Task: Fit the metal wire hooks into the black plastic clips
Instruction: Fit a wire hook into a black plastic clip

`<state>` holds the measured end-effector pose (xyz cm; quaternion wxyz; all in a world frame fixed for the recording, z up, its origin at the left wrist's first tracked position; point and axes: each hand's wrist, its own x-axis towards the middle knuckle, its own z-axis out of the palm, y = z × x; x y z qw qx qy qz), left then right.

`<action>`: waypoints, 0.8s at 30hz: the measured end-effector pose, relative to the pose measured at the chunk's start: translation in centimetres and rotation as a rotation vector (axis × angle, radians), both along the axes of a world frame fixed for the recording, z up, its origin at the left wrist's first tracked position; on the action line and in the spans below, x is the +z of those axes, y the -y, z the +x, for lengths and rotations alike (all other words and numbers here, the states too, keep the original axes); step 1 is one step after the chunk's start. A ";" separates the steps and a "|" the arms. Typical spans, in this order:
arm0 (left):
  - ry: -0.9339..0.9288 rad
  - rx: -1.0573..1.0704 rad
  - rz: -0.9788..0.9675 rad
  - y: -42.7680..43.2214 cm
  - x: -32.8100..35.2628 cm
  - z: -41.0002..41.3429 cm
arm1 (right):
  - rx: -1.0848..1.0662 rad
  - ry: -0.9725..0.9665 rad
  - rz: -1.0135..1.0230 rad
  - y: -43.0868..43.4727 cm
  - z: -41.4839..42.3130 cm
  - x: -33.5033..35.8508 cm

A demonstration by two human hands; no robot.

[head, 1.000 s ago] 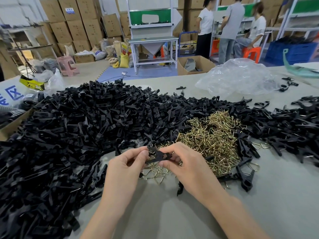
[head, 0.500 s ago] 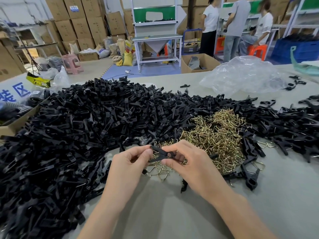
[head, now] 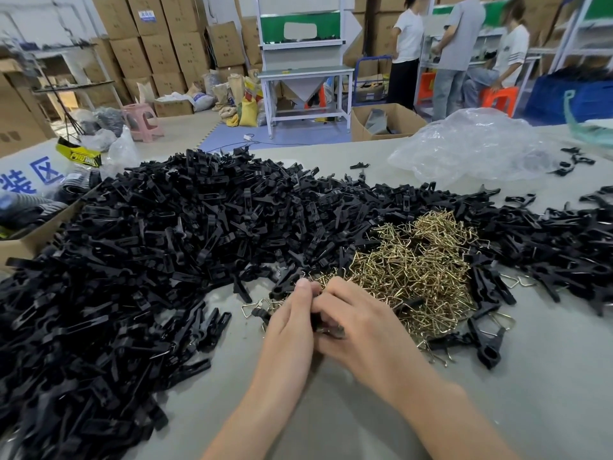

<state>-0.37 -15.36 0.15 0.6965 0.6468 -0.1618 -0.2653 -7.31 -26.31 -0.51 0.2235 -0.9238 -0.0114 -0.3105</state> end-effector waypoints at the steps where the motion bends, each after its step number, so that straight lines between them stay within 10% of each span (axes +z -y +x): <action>1: -0.041 0.011 -0.009 0.2 0.0 -0.1 | 0.002 -0.001 -0.019 0.0 0.1 -0.2; 15: -0.687 -0.241 -0.382 -1.1 1.0 1.5 | 0.092 -0.080 0.281 -0.6 0.3 -0.3; 24: -0.668 -0.243 -0.316 -0.4 1.1 0.3 | 0.131 -0.096 0.207 -1.0 0.0 0.3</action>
